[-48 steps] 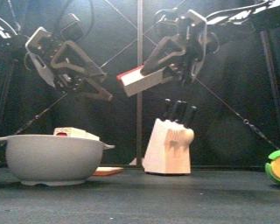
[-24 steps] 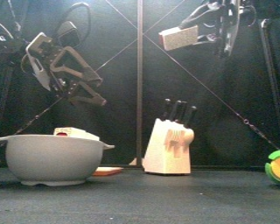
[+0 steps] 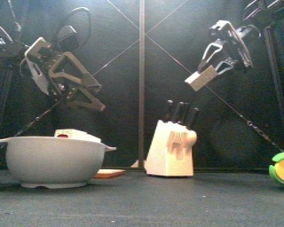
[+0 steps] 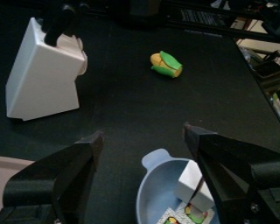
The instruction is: Put salmon sushi to right of knife holder
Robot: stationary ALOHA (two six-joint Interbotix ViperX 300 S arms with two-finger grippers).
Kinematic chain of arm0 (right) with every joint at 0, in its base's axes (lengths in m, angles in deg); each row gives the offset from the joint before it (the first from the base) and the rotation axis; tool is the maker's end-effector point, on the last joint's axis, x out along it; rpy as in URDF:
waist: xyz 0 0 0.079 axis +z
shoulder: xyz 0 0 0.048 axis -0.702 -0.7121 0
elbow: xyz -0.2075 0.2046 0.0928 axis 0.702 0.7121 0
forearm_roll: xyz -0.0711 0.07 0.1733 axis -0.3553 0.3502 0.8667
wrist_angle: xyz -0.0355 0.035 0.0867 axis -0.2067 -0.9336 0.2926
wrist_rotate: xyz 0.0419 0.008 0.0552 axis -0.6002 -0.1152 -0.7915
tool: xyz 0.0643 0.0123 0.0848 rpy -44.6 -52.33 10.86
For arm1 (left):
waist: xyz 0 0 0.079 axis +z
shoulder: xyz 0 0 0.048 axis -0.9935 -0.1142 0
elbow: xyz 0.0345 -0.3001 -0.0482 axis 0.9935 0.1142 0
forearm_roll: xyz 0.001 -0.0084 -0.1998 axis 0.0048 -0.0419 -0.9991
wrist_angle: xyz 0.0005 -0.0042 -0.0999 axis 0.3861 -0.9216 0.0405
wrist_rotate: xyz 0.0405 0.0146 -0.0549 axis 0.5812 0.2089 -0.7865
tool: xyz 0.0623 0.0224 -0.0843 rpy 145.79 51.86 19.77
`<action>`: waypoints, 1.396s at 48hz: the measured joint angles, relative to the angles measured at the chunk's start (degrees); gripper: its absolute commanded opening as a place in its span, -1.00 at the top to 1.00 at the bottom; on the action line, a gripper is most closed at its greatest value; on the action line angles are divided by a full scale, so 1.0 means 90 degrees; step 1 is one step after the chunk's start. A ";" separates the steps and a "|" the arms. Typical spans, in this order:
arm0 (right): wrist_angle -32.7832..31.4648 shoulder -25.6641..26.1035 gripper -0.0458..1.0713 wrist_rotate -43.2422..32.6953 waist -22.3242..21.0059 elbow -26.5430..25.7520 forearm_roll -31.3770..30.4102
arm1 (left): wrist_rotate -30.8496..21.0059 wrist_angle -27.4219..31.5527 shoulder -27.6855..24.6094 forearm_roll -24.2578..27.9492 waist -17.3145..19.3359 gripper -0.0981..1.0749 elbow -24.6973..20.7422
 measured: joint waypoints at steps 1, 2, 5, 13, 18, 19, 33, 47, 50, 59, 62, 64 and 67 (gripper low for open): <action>-0.0068 0.0029 0.03 -0.0010 -0.0049 0.0000 -0.0010 | -0.0010 0.0000 0.0000 0.0000 0.0000 -0.93 0.0000; -0.0176 0.0059 0.04 -0.0010 -0.0107 0.0000 -0.0020 | -0.0010 0.0000 -0.0010 0.0000 0.0000 -0.93 0.0010; -0.0449 0.0107 0.04 -0.0039 -0.0244 0.0000 -0.0039 | -0.0010 0.0000 0.0000 -0.0010 0.0010 -0.93 0.0020; -0.1152 0.0098 0.04 -0.1045 -0.0381 0.0195 -0.0771 | -0.0010 0.0000 0.0000 -0.0078 0.0029 -0.93 0.0039; -0.1260 0.0156 0.03 -0.2061 -0.0205 0.0449 -0.1729 | -0.0010 0.0000 0.0000 -0.0098 0.0039 -0.93 0.0059; -0.1270 0.0186 0.03 -0.2344 -0.0146 0.0518 -0.1953 | 0.0000 0.0000 -0.0010 -0.0098 0.0049 -0.93 0.0059; -0.1846 -0.0107 0.03 -0.5625 0.1162 0.1592 -0.4004 | 0.0000 0.0000 -0.0010 -0.0098 0.0068 -0.93 0.0068; -0.3027 -0.1299 0.02 -0.7461 0.2402 0.1816 -0.4180 | -0.0010 0.0000 0.0000 -0.0098 0.0088 -0.93 0.0068; -0.3105 -0.1611 0.02 -0.7773 0.2520 0.1807 -0.4160 | -0.0010 0.0000 -0.0010 -0.0098 0.0098 -0.93 0.0068; -0.3135 -0.2490 0.01 -0.8418 0.2559 0.1797 -0.4180 | -0.0010 0.0000 -0.0020 -0.0088 0.0127 -0.93 0.0068; -0.3135 -0.2764 0.01 -0.8633 0.2559 0.1787 -0.4180 | -0.0010 0.0000 -0.0020 -0.0098 0.0127 -0.93 0.0068; -0.3135 -0.2939 0.01 -0.8770 0.2559 0.1777 -0.4189 | 0.0000 0.0000 -0.0010 -0.0098 0.0127 -0.93 0.0068; -0.3135 -0.3154 0.01 -0.8984 0.2549 0.1758 -0.4199 | 0.0000 0.0000 -0.0020 -0.0098 0.0137 -0.93 0.0068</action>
